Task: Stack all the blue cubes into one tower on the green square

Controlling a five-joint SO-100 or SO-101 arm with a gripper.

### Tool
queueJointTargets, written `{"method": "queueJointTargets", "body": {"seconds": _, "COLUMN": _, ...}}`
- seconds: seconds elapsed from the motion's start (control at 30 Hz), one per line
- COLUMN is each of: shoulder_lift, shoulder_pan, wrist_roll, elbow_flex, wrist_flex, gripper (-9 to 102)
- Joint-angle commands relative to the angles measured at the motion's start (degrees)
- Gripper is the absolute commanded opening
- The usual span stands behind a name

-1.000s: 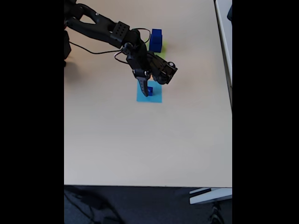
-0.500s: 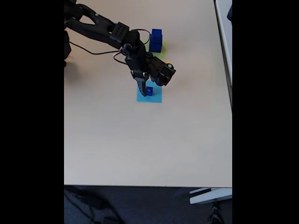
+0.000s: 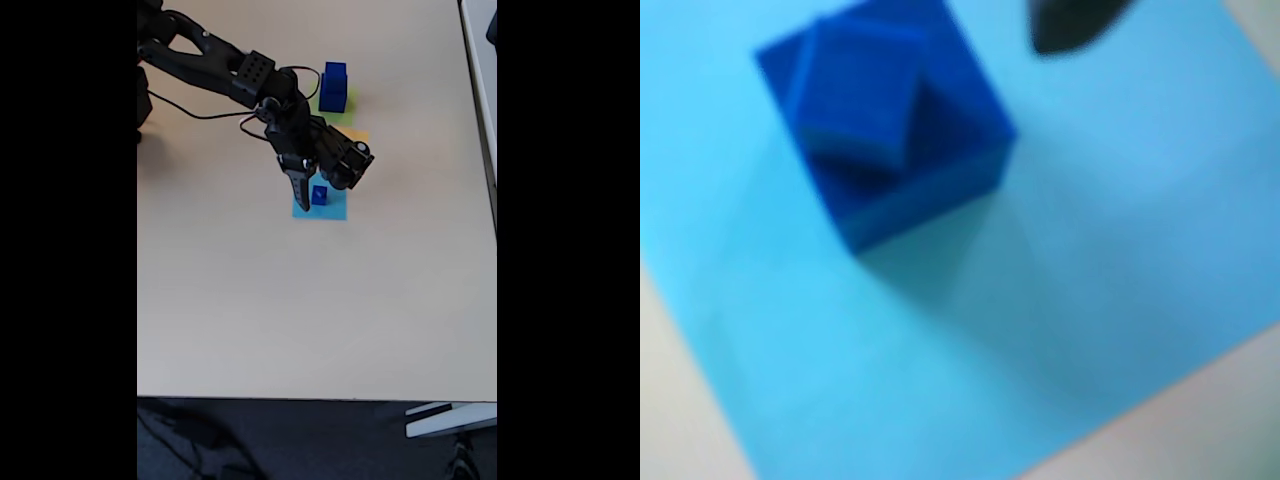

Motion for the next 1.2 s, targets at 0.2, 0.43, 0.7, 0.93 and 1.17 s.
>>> {"method": "queueJointTargets", "body": {"seconds": 0.2, "shoulder_lift": -0.53, "shoulder_pan": 0.53, "wrist_roll": -0.79, "elbow_flex": -4.31, "wrist_flex": -0.97, "gripper": 30}}
{"method": "queueJointTargets", "body": {"seconds": 0.43, "shoulder_lift": -0.88, "shoulder_pan": 0.70, "wrist_roll": -1.23, "elbow_flex": -4.66, "wrist_flex": -1.14, "gripper": 29}}
{"method": "queueJointTargets", "body": {"seconds": 0.7, "shoulder_lift": -1.05, "shoulder_pan": 1.14, "wrist_roll": -3.08, "elbow_flex": -5.36, "wrist_flex": -1.93, "gripper": 28}}
{"method": "queueJointTargets", "body": {"seconds": 0.93, "shoulder_lift": -1.49, "shoulder_pan": 1.14, "wrist_roll": -3.16, "elbow_flex": -5.62, "wrist_flex": -2.29, "gripper": 26}}
{"method": "queueJointTargets", "body": {"seconds": 1.17, "shoulder_lift": -1.58, "shoulder_pan": 1.14, "wrist_roll": -2.72, "elbow_flex": -5.54, "wrist_flex": -2.29, "gripper": 26}}
